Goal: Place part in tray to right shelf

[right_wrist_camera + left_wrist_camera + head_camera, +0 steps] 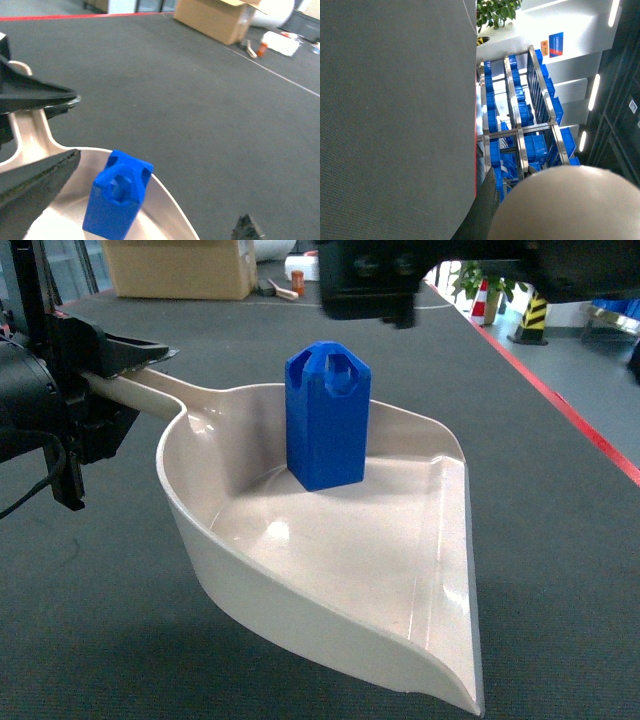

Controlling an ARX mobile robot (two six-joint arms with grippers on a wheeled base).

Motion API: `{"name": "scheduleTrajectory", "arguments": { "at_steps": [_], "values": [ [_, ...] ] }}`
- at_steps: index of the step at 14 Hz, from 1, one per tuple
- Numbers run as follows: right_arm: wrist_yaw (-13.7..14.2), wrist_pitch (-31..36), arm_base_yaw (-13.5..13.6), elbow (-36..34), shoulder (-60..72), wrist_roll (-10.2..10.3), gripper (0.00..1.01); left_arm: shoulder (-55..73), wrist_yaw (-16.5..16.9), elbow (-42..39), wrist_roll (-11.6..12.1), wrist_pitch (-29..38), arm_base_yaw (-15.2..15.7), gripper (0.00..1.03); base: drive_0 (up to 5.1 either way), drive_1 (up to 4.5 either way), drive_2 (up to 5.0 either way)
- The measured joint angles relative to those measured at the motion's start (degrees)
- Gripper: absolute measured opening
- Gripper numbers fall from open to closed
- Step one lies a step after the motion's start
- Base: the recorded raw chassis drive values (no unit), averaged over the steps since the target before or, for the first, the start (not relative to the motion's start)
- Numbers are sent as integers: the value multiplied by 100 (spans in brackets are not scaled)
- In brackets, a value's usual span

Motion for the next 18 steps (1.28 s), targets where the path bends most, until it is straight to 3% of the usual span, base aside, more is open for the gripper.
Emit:
{"name": "scheduleTrajectory", "arguments": {
  "at_steps": [2,3,4,6,7,8,9,10,11,12,16,18],
  "values": [
    [326,-35,-417,-385,-557,-76,98,0,0,0,-2,7,0,12,0,0,0],
    [662,101,-708,-623,-848,-221,98,0,2,0,0,0,0,12,0,0,0],
    [1134,101,-1178,-994,-1279,-382,98,0,0,0,0,4,0,12,0,0,0],
    [1679,382,-1869,-1792,-1945,-634,98,0,2,0,0,2,0,12,0,0,0],
    [1788,481,-2194,-2319,-2426,-774,98,0,0,0,0,2,0,12,0,0,0],
    [1182,1130,-2487,-2999,-2879,-660,91,0,2,0,0,2,0,12,0,0,0],
    [776,1333,-2575,-3285,-3075,-584,85,0,0,0,0,2,0,12,0,0,0],
    [402,1493,-2597,-3526,-3206,-531,80,0,0,0,0,4,0,12,0,0,0],
    [-361,1414,-2734,-3832,-3412,-466,67,0,0,0,0,4,0,12,0,0,0],
    [-761,1314,-3018,-3960,-3543,-444,54,0,4,0,0,2,0,12,0,0,0],
    [-804,846,-3093,-4277,-4424,-404,3,0,7,0,0,0,-2,12,0,0,0],
    [-804,595,-3093,-4382,-4800,-398,2,0,2,0,-2,4,-2,12,0,0,0]
  ]
}}
